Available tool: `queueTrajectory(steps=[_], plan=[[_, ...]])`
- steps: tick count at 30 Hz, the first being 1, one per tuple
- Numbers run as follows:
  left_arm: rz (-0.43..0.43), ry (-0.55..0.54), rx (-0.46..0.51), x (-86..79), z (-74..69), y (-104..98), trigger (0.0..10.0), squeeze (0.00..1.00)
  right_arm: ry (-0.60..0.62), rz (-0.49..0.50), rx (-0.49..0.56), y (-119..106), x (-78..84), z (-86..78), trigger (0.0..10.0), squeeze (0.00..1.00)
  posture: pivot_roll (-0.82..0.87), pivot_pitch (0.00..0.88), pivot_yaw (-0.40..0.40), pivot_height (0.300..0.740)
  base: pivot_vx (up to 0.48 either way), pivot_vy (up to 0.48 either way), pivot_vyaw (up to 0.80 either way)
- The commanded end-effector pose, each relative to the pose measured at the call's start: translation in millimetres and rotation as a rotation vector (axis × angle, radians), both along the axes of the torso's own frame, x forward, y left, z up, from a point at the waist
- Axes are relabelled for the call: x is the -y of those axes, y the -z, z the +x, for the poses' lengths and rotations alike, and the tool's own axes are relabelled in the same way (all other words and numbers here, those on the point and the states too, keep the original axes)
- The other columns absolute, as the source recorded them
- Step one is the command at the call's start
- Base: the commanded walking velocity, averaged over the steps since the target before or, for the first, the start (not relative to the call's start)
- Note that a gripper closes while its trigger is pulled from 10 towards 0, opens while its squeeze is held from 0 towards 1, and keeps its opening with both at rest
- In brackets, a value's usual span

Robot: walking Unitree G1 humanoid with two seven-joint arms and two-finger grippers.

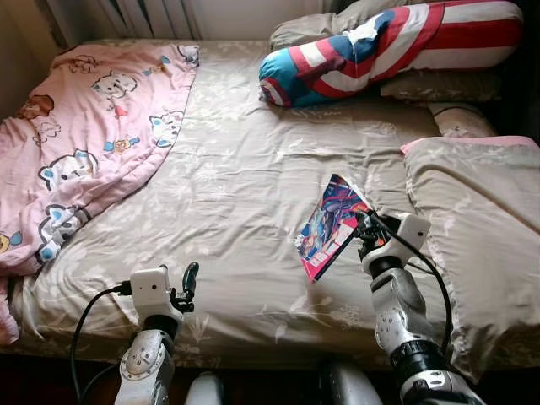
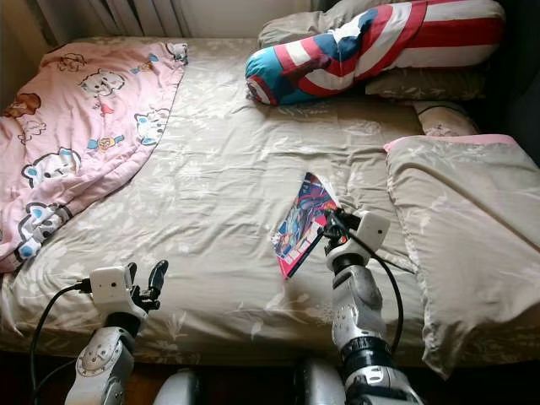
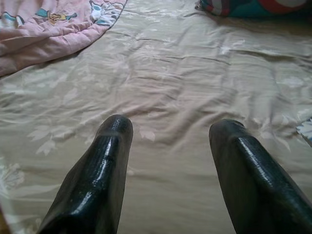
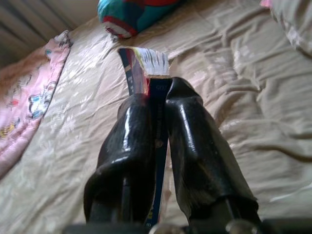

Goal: Clean up the room

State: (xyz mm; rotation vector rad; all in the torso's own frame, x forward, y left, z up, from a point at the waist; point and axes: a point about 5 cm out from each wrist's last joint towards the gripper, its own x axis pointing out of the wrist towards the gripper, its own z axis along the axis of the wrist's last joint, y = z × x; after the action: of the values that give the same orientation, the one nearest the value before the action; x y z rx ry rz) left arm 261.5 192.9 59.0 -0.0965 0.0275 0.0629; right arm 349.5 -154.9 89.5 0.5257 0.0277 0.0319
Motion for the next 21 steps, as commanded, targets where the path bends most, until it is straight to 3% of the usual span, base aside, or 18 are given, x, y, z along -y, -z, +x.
queueTrajectory(steps=[1,6,10,13,16,18,21], plan=[[0.004,-0.006,-0.009,-4.6,-3.5,0,10.0,0.00,0.000,0.047,0.019,-8,0.8,6.3,10.0,0.00,0.05,0.204,0.006,0.640,0.000,0.000,0.00],[0.021,-0.020,-0.010,-12.4,-15.5,-4,10.0,0.00,-0.028,0.182,0.074,-23,-1.1,18.1,10.0,0.00,0.09,0.242,0.022,0.640,0.000,0.000,0.00],[0.028,-0.042,-0.015,-19.6,-29.2,-9,10.0,0.00,0.009,0.362,0.056,-22,7.9,22.9,10.0,0.00,0.15,0.282,0.036,0.640,0.000,0.000,0.00],[0.039,-0.045,-0.010,-22.5,-33.5,-14,10.0,0.00,0.026,0.414,0.053,-21,9.7,23.4,10.0,0.00,0.17,0.301,0.046,0.640,0.000,0.000,0.00],[0.068,-0.037,-0.017,-25.5,-45.3,-20,10.0,0.00,0.049,0.442,0.037,-14,14.5,20.5,10.0,0.00,0.18,0.324,0.058,0.640,0.000,0.000,0.00],[0.091,-0.011,-0.044,-22.4,-57.7,-23,10.0,0.00,0.189,0.449,-0.129,22,35.6,2.0,10.0,0.00,0.21,0.359,0.072,0.640,0.000,0.000,0.00],[0.090,-0.008,-0.052,-21.3,-63.2,-24,10.0,0.00,0.219,0.457,-0.171,32,38.7,-5.3,10.0,0.00,0.22,0.379,0.080,0.640,0.000,0.000,0.00]])
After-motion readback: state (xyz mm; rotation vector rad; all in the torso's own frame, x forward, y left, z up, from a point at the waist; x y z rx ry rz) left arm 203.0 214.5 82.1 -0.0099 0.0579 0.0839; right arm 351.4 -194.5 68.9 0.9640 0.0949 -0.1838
